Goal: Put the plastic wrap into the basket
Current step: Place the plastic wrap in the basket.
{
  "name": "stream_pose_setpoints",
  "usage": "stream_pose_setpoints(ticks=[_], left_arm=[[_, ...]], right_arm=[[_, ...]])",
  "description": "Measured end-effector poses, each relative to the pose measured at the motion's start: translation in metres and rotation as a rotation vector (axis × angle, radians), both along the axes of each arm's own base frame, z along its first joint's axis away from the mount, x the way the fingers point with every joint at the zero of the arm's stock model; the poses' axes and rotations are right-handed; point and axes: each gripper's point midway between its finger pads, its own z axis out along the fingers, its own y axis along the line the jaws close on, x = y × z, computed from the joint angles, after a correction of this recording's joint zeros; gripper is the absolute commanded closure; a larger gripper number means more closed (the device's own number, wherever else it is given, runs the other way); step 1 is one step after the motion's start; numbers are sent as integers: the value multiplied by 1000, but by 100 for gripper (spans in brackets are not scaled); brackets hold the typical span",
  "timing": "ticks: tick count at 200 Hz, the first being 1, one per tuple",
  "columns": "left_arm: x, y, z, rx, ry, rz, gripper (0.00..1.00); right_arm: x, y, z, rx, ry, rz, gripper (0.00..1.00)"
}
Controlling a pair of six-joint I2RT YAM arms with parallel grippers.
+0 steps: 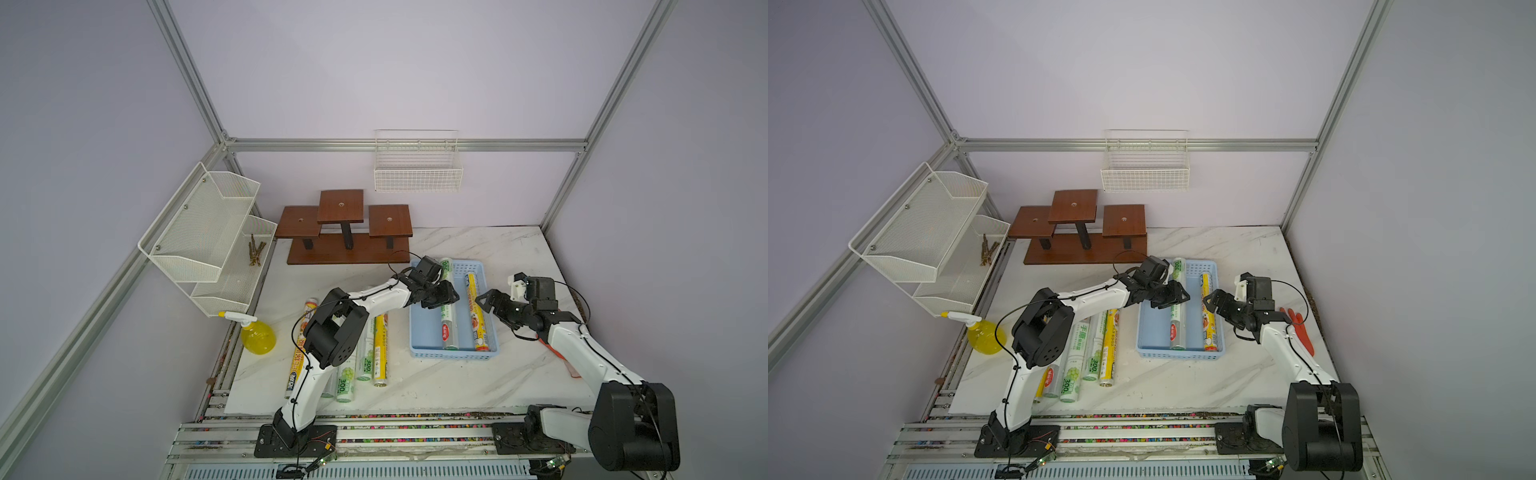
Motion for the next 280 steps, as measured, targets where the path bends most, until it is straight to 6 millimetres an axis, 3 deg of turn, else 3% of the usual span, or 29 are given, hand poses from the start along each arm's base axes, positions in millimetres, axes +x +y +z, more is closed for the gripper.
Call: stream_pose_setpoints(ticks=[98,130,197,229,280], left_arm=[[-6,-9,-35,4,79,-11,68],[-3,-18,-30,-33,86,-23,60],[-12,-33,-32,-73,117,-52,31],[-10,-40,-21,-109,107,-60,30],[-10,-39,-21,-107,112,-58,29]], right_arm=[[-1,0,-14,2,38,0,8],[0,-2,-17,-7,43,-7,8],[-4,-2,-24,-9,62,-9,8],[-4,-3,-24,-12,61,-12,8],[-3,-5,-21,-25,48,-24,8]])
